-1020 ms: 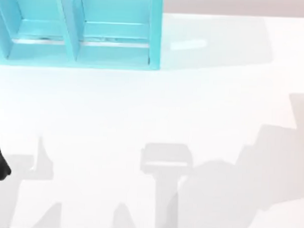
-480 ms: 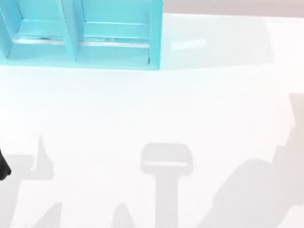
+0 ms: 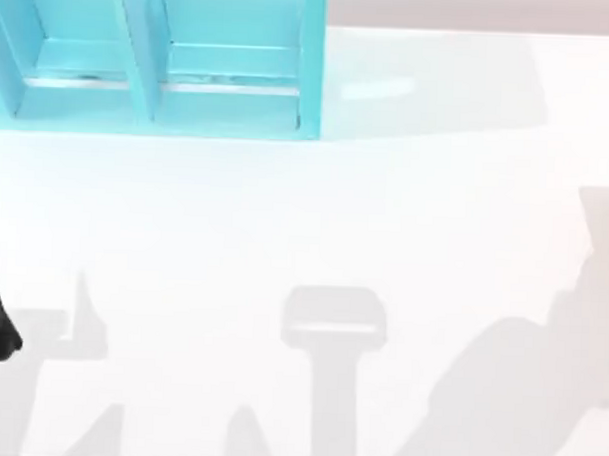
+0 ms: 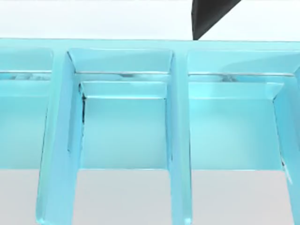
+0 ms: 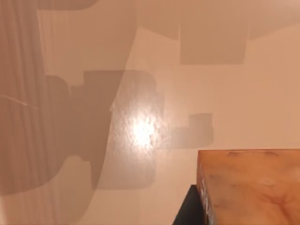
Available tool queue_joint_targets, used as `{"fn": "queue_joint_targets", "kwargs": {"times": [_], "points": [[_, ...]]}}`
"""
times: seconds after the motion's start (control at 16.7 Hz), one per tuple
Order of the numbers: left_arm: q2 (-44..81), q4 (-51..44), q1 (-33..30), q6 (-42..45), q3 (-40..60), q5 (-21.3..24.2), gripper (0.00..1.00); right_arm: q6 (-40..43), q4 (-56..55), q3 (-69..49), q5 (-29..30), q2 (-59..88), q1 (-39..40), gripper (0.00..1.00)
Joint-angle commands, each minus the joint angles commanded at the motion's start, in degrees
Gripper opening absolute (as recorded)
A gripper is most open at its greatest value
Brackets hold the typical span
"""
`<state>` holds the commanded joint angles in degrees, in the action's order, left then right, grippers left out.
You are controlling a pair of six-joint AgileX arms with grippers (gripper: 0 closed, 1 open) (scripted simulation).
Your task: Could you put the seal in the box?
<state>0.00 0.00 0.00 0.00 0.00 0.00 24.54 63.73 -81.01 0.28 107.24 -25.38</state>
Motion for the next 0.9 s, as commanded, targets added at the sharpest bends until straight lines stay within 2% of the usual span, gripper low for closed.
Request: {"fn": "queue_joint_targets", "kwargs": {"times": [0.54, 0.9], "points": [[0.0, 0.0, 0.0, 0.0, 0.0, 0.0, 1.0, 0.0, 0.0, 0.0, 0.0, 0.0, 0.0, 0.98], [0.0, 0.0, 0.0, 0.0, 0.0, 0.0, 1.0, 0.0, 0.0, 0.0, 0.0, 0.0, 0.0, 1.0]]}}
